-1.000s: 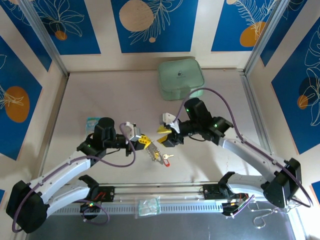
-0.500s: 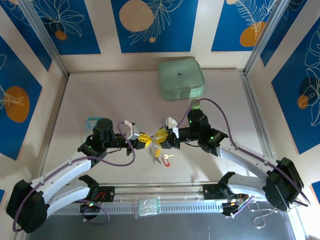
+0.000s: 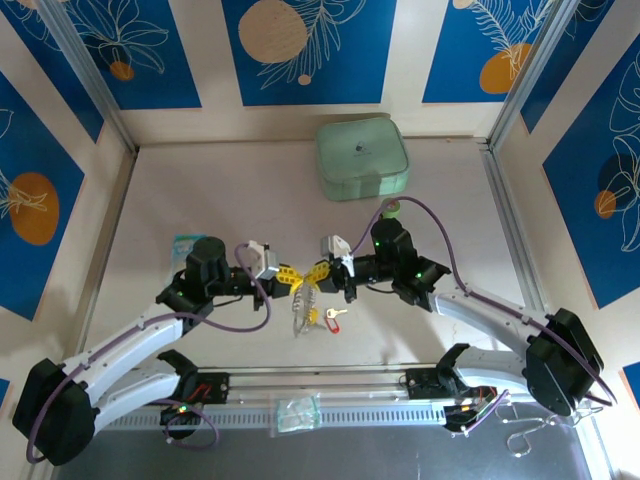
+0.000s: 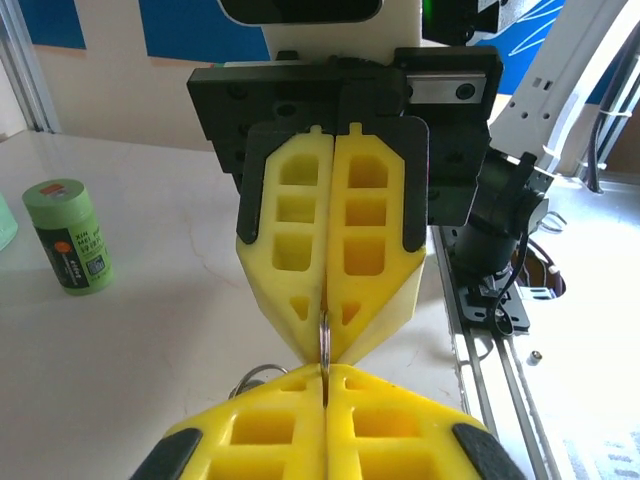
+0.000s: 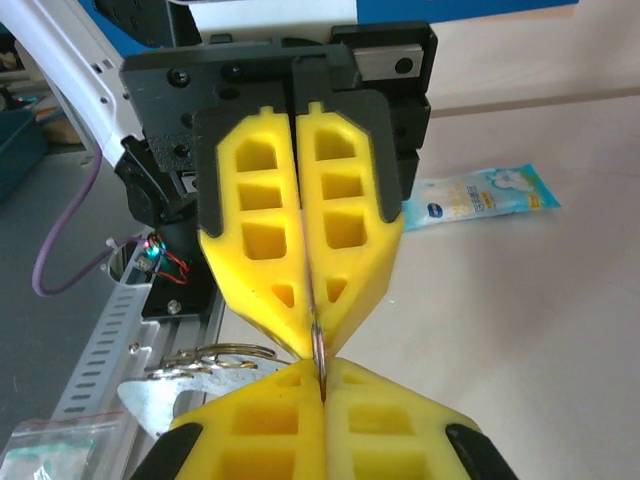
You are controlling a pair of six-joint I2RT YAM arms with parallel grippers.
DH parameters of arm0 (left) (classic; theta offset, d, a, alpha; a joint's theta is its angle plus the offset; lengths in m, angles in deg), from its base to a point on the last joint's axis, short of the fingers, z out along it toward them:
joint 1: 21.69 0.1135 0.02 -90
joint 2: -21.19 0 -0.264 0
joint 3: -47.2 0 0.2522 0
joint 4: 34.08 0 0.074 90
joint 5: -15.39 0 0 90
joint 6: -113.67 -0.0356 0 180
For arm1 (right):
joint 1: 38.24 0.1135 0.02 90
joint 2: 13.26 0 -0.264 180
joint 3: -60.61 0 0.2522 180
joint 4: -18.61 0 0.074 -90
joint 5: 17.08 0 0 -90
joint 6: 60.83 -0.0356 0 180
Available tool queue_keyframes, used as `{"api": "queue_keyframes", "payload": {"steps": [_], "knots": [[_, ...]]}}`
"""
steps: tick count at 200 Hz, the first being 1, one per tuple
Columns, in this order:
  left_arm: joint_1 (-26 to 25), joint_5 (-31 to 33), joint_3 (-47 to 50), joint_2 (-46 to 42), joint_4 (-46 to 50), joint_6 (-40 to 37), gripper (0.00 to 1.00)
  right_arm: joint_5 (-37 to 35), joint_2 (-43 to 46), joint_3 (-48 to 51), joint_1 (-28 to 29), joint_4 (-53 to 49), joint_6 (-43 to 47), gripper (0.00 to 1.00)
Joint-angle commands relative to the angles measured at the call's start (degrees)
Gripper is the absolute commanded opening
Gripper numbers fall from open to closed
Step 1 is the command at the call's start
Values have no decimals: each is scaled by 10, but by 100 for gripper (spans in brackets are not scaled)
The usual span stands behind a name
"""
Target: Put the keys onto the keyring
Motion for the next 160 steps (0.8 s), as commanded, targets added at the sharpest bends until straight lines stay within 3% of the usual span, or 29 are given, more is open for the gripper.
{"api": "queue_keyframes", "payload": {"steps": [1,34,65,103,160], "knots": [[-3,30,-31,-9,63,-41,28,-16,4,-57,15,-110,61,0],[-5,35,-80,-11,180,-115,28,-97,-29,-173,41,-339,158,0],[-10,41,-107,-5,228,-148,24,-186,-77,-268,75,-479,215,0],[-12,31,-113,-7,230,-148,24,-241,-112,-344,94,-549,240,0],[-17,31,-116,6,239,-157,18,-232,-134,-390,120,-563,243,0]]}}
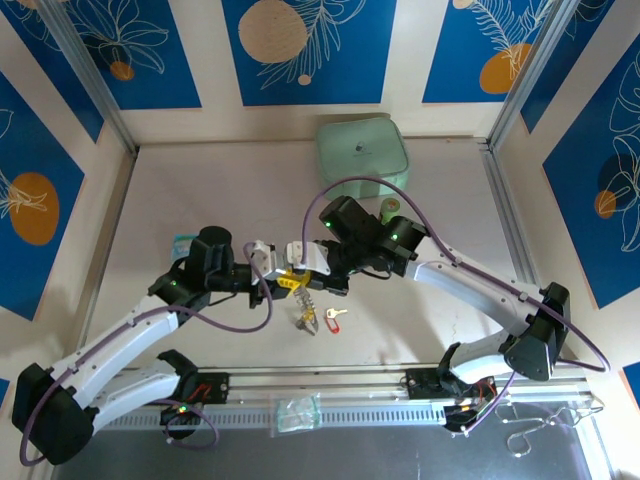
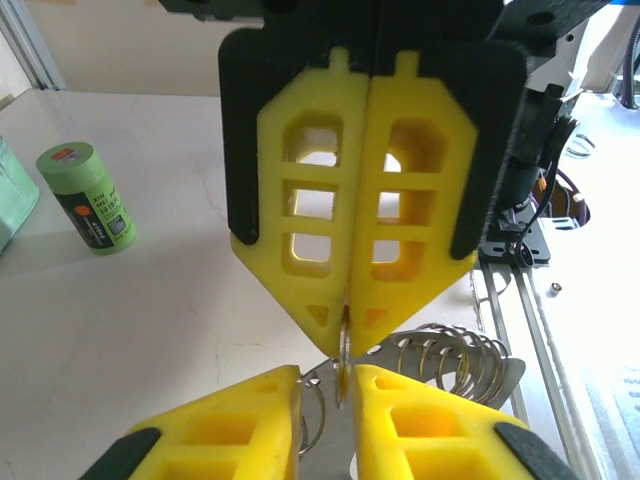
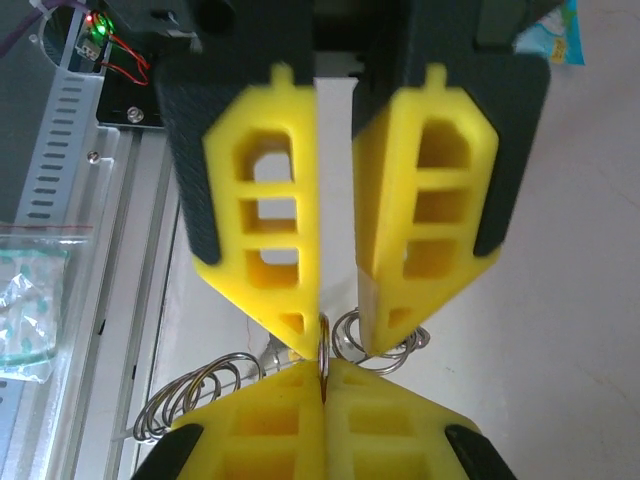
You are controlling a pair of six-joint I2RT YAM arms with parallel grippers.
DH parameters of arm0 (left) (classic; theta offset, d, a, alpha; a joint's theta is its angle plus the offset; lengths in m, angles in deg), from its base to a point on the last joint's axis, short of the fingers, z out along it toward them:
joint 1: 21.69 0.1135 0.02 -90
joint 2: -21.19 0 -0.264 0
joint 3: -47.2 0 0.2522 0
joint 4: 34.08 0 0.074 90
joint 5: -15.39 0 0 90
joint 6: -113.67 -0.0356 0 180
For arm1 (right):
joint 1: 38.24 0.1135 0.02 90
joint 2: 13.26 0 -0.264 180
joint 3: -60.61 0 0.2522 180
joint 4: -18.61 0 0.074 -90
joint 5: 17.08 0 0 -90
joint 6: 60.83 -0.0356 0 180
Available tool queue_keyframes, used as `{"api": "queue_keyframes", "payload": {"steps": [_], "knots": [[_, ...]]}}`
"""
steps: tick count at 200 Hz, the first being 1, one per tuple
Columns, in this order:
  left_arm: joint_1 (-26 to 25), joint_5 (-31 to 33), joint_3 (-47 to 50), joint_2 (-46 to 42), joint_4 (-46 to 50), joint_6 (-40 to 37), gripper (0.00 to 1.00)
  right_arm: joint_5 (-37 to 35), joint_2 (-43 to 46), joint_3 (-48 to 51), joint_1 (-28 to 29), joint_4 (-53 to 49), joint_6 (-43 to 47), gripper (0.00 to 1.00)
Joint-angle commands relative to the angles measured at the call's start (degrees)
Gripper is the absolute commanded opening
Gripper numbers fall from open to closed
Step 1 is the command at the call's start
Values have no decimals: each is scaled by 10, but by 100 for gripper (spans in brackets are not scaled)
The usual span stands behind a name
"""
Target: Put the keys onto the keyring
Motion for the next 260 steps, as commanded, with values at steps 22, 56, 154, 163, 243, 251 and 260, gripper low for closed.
{"api": "queue_keyframes", "payload": {"steps": [22,56,154,163,243,251,260], "knots": [[-8,-5,-19,4,16,-22,17,17,-6,-25,10,-21,12,0],[-8,-7,-17,1,5,-21,0,21,-5,-20,13,-13,8,0],[-8,-50,115,-24,-299,166,0,261,189,361,-134,514,-252,33],[-8,-51,118,-21,-304,169,0,259,185,370,-128,534,-262,32],[-9,-59,121,-8,-329,187,0,250,150,382,-99,604,-292,16],[-9,-60,121,-8,-329,187,0,251,149,380,-99,605,-293,12],[-9,-60,121,-8,-330,188,0,254,148,380,-98,605,-294,7]]}}
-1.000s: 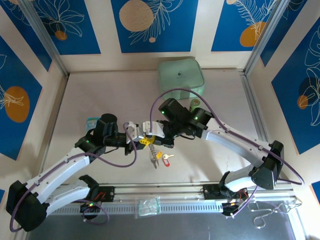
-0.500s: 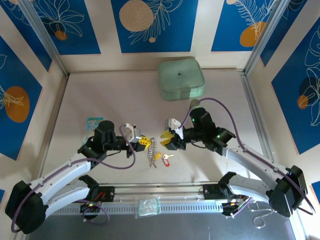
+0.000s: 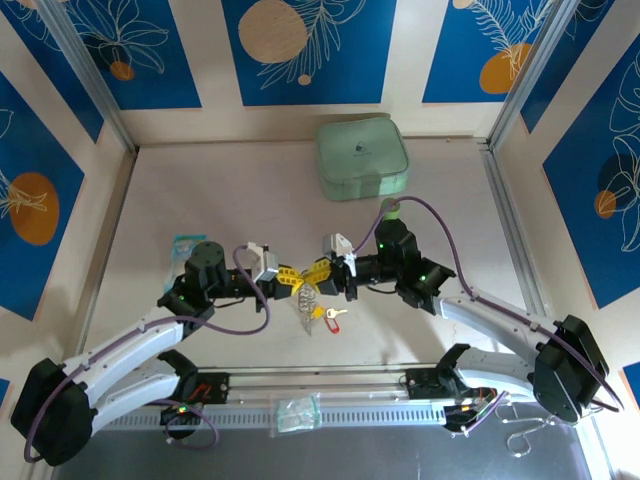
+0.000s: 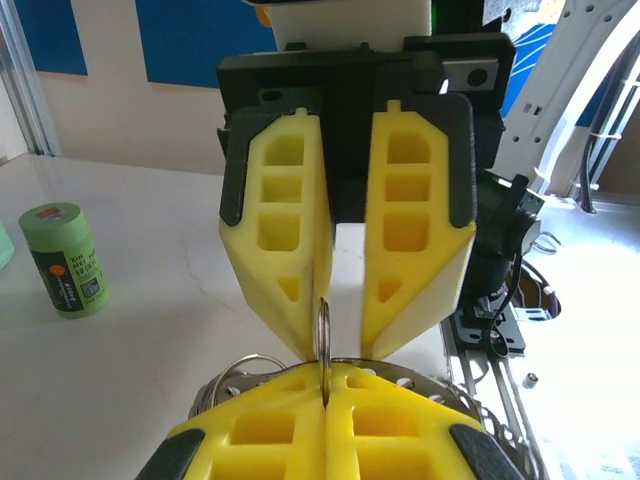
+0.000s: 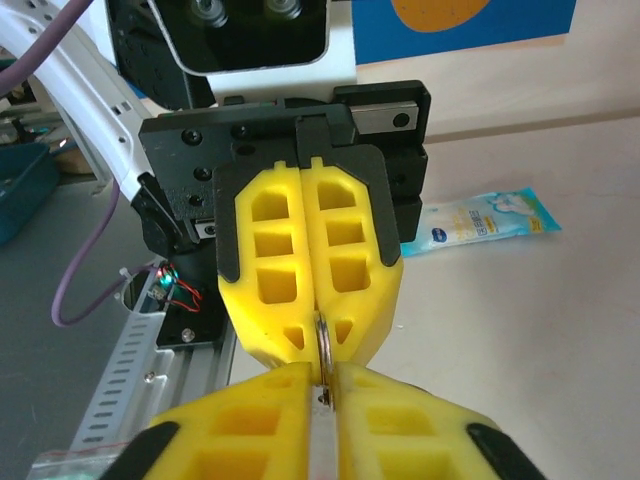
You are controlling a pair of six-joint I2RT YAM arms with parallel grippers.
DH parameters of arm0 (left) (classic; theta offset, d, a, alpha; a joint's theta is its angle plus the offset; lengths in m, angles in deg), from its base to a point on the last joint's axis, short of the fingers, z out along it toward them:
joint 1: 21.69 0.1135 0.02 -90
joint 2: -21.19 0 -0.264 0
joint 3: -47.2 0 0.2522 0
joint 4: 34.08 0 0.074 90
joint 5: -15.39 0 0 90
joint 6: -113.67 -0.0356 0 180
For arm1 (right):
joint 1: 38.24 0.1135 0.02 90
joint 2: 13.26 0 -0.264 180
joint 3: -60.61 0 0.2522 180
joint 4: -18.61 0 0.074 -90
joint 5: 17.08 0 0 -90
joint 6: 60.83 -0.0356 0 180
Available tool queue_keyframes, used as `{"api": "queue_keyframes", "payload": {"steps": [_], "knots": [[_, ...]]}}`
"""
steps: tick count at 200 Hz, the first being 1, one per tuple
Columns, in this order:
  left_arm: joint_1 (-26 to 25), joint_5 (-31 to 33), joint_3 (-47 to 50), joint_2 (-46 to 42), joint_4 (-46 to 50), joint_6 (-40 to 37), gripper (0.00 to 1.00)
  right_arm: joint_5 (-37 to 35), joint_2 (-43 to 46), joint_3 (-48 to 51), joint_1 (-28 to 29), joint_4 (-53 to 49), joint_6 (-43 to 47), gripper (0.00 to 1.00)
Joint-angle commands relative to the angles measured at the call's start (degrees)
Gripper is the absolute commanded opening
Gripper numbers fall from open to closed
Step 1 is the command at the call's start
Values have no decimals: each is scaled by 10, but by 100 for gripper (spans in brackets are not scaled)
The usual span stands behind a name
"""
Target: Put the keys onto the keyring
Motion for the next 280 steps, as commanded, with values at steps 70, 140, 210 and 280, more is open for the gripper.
{"api": "queue_keyframes", "payload": {"steps": [70,140,210,280], "knots": [[-3,38,-72,-24,199,-127,34,-58,-27,-167,12,-350,175,0],[-3,39,-117,-11,273,-182,25,-188,-122,-357,66,-612,310,0],[-3,17,-124,8,271,-180,21,-220,-181,-440,104,-663,339,0],[-3,5,-87,-8,197,-131,0,-92,-100,-339,44,-508,250,32]]}}
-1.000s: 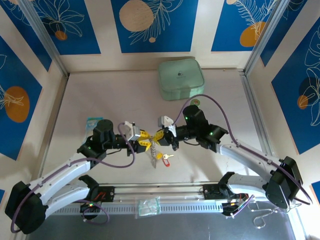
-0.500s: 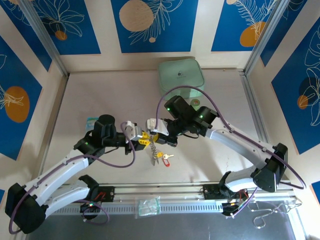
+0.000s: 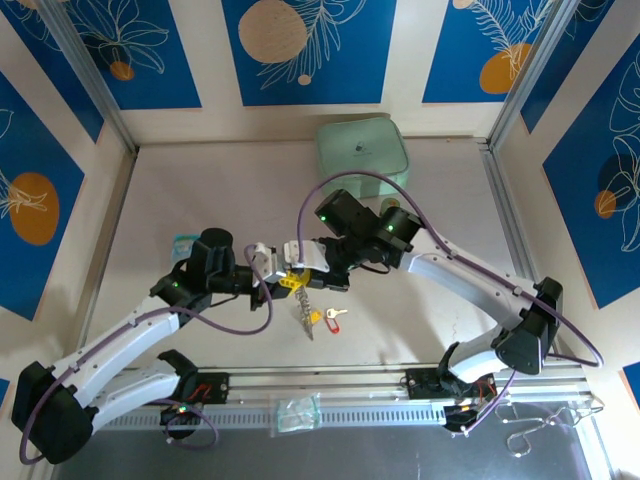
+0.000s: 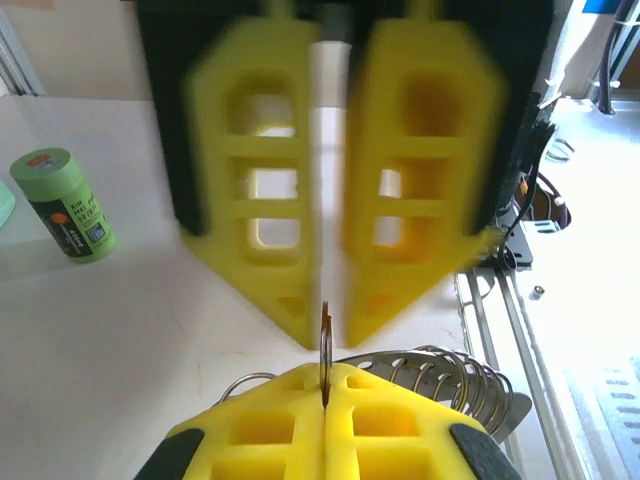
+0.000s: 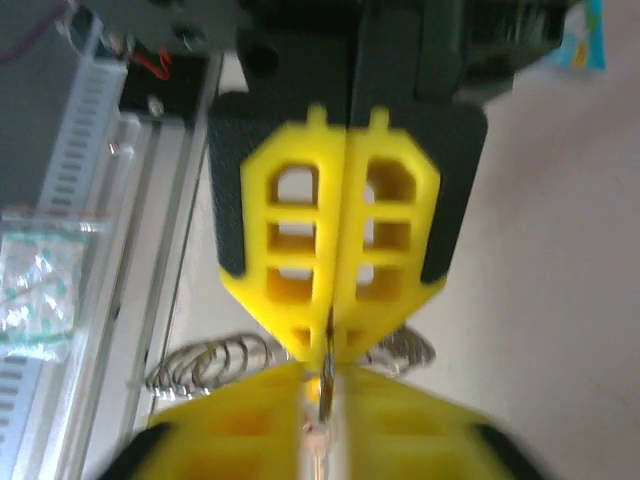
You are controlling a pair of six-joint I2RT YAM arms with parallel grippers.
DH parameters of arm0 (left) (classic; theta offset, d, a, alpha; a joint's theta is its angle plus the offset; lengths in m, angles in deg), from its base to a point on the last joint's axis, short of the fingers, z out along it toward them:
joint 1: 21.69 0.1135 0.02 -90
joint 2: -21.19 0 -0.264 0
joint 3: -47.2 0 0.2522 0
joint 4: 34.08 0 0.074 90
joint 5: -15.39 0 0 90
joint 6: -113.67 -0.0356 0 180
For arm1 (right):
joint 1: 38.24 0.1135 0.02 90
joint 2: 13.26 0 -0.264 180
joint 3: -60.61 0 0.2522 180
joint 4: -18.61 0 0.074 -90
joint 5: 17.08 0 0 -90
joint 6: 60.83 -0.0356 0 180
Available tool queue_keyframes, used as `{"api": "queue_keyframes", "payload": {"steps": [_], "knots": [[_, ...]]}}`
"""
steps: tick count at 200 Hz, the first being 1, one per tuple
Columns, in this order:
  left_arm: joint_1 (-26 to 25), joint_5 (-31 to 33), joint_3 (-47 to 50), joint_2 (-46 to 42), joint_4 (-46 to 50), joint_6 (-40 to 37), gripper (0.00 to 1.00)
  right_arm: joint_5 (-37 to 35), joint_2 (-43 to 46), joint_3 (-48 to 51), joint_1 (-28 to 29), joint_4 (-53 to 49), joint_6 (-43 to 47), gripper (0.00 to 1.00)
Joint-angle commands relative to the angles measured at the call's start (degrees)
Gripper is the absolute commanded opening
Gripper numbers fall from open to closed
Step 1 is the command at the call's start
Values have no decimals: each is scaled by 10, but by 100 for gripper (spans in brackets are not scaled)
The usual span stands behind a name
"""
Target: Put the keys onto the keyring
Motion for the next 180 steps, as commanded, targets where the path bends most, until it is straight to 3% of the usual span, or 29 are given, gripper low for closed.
{"api": "queue_keyframes", "payload": {"steps": [1,22,43,80,120,152,180], "knots": [[-3,-17,21,-16,-71,38,0,117,72,71,-46,111,-63,32],[-3,-15,69,-27,-171,96,0,206,144,200,-97,275,-153,33],[-3,-14,95,-31,-236,137,0,234,176,283,-108,388,-218,33],[-3,-14,126,-30,-316,197,0,241,169,340,-96,472,-270,32],[-4,-24,135,-28,-340,215,0,233,147,349,-91,513,-290,30],[-3,-29,138,-22,-359,223,0,234,137,350,-87,525,-294,21],[-4,-29,140,-20,-372,230,0,243,134,349,-86,530,-296,1]]}}
